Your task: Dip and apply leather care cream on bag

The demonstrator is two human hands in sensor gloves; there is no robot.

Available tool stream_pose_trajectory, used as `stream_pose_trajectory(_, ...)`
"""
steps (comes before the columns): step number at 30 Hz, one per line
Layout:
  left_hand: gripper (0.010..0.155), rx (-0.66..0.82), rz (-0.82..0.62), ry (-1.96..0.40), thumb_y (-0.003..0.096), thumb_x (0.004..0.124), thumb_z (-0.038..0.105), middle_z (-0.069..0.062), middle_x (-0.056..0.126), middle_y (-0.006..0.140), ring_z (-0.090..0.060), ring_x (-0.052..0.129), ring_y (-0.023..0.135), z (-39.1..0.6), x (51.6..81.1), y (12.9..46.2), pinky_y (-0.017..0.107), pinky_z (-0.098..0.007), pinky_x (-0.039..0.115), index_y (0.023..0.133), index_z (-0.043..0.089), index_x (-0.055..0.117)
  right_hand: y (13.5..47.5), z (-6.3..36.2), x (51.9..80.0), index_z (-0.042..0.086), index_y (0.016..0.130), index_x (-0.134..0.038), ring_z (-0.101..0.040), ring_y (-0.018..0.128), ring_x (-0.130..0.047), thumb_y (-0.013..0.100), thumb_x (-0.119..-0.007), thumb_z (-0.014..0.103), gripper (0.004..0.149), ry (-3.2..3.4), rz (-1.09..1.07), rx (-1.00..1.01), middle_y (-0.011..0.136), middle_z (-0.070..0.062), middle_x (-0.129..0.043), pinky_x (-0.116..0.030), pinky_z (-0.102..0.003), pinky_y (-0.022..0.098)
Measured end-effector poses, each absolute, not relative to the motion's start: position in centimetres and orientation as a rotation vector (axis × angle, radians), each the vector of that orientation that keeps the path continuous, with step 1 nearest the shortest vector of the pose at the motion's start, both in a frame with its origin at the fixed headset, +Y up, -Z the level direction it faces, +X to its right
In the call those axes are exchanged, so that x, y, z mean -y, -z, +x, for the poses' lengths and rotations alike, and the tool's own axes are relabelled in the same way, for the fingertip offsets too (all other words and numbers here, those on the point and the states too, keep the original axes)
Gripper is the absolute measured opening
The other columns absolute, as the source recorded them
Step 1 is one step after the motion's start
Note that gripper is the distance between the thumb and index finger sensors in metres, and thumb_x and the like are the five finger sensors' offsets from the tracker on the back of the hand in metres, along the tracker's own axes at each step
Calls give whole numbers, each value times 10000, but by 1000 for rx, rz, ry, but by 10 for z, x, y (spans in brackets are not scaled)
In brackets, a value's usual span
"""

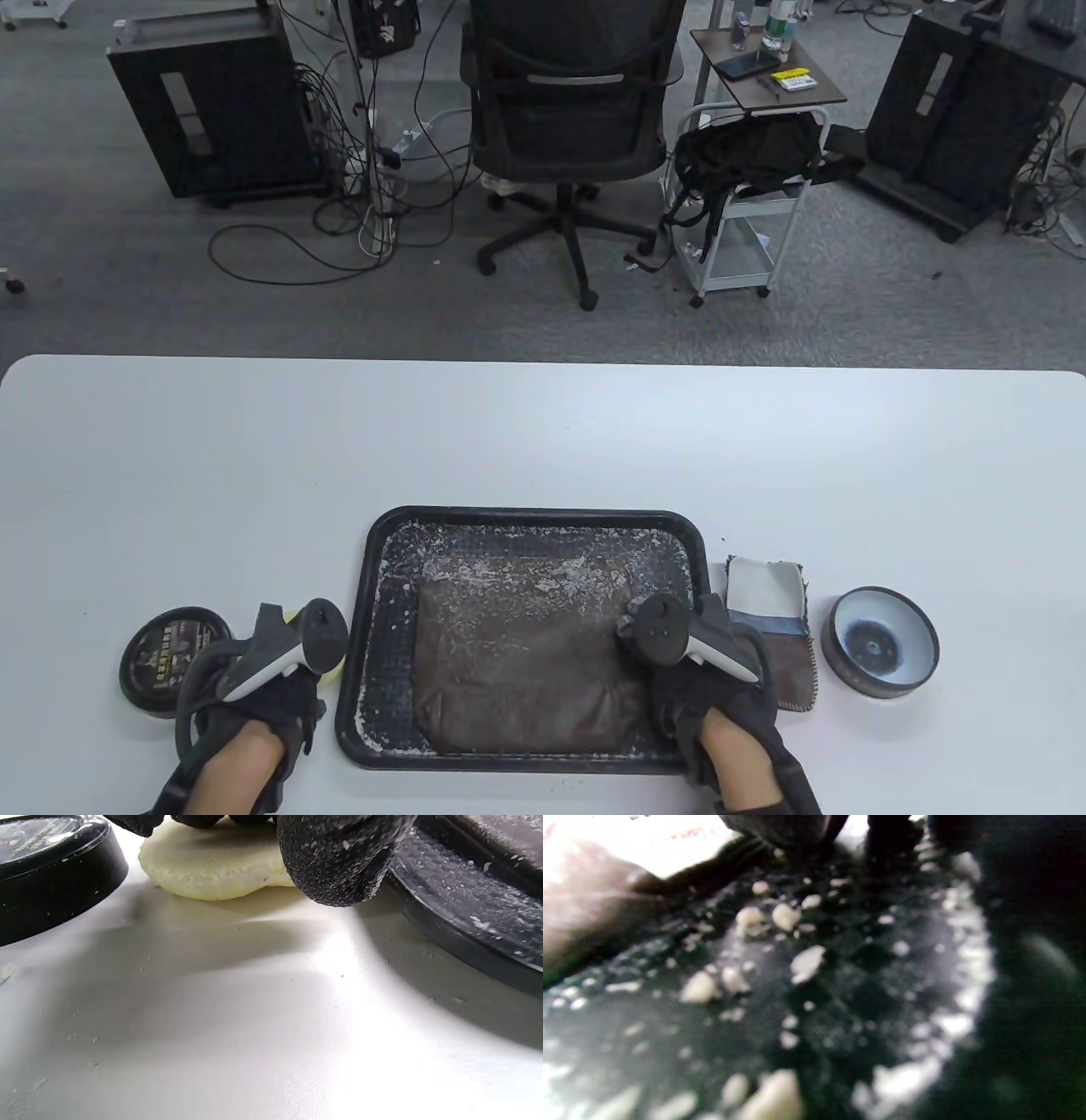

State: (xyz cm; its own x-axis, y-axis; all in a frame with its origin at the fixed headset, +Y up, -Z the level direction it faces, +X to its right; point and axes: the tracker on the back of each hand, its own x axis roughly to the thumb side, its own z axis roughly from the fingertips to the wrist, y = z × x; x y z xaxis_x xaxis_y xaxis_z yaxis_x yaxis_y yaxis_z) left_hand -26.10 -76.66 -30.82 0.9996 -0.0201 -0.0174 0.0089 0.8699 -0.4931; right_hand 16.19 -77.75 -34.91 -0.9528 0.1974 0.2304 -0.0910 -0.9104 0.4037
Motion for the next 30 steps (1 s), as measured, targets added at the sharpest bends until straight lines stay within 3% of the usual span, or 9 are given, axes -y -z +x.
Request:
stream_pose_trajectory(3, 743, -21, -510, 1, 353, 867, 351, -55, 442, 1079, -327, 517, 1003, -263, 763, 306, 700, -523, 604, 991, 276, 492, 342, 167, 771, 246, 1004, -565, -157, 849, -610, 430, -664, 102, 600, -2842, 475, -464, 1099, -15, -414, -469, -548, 708)
stream_pose_trajectory(6, 744, -22, -503, -31, 349, 870, 360, -52, 459, 1081, -325, 526, 1003, -267, 757, 304, 700, -525, 595, 992, 278, 505, 334, 177, 755, 212, 951, -722, -208, 827, -733, 397, -711, 116, 561, -2782, 490, -280, 1057, -68, -615, -564, -532, 679)
stream_pose_trajectory(11, 737, -18, -444, -176, 353, 864, 379, -54, 469, 1085, -333, 523, 1006, -280, 743, 302, 704, -539, 570, 996, 269, 521, 322, 203, 727, 209, 904, -811, -197, 770, -818, 397, -767, 169, 511, -2669, 382, 8, 1013, -69, -735, -645, -525, 649)
stream_pose_trajectory(21, 707, -43, -187, -252, 361, 849, 406, -63, 526, 1079, -343, 583, 990, -290, 723, 299, 684, -537, 607, 992, 259, 566, 306, 300, 706, 191, 907, -820, -214, 792, -796, 404, -811, 302, 515, -2679, -263, 524, 1020, -77, -730, -637, -549, 651)
stream_pose_trajectory(30, 691, -9, 52, -321, 366, 849, 407, -65, 559, 1077, -346, 619, 982, -286, 709, 293, 675, -539, 631, 989, 257, 591, 290, 348, 707, 174, 903, -823, -227, 787, -792, 405, -816, 349, 528, -2537, -671, 684, 1011, -94, -731, -640, -552, 641)
